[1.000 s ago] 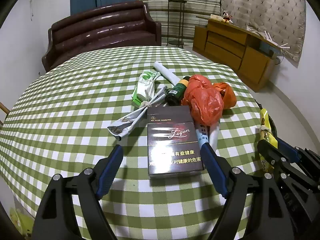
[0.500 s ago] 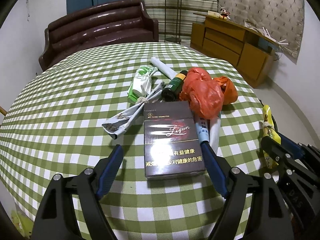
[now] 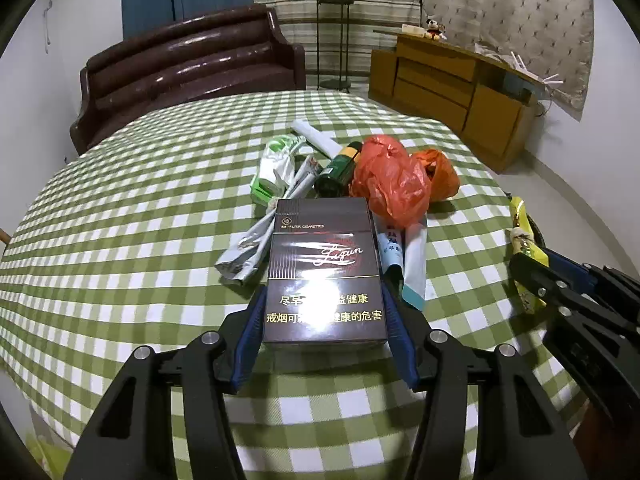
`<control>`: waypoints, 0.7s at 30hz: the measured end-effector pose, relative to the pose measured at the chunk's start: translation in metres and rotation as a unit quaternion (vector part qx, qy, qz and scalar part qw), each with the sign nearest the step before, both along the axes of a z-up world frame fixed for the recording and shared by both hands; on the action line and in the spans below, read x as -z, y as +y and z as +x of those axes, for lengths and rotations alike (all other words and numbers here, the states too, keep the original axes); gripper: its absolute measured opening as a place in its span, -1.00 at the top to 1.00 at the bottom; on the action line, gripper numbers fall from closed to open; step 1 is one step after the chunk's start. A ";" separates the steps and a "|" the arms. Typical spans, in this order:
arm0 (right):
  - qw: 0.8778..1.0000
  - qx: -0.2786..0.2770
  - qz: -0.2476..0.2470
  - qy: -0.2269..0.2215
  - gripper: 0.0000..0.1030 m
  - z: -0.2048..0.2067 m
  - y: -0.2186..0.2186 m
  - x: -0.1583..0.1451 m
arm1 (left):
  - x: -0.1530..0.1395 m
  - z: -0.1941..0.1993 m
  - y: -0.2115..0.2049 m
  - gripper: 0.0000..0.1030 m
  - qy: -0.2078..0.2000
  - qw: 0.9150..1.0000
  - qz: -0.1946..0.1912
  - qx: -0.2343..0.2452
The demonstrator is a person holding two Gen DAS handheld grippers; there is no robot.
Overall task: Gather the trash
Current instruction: 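Carry the yellow wrapper and cigarette box to the bin and release both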
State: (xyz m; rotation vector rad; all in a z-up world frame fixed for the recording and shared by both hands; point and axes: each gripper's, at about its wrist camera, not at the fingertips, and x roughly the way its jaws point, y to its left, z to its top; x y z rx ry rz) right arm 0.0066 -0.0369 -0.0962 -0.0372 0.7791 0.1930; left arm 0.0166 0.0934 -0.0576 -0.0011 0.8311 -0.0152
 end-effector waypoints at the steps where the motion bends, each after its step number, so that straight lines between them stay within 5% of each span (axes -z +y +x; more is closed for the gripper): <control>1: 1.000 0.000 0.000 0.000 0.48 0.000 -0.001 0.000 | -0.002 -0.002 0.001 -0.06 -0.002 1.000 0.000 0.000; 12: 1.000 0.017 -0.007 -0.016 0.48 0.002 -0.012 -0.008 | -0.028 -0.007 -0.009 -0.06 -0.038 0.999 -0.012 0.011; 21: 0.996 0.075 -0.016 -0.040 0.48 0.026 -0.062 -0.023 | -0.039 0.020 -0.047 -0.06 -0.058 0.997 -0.021 0.049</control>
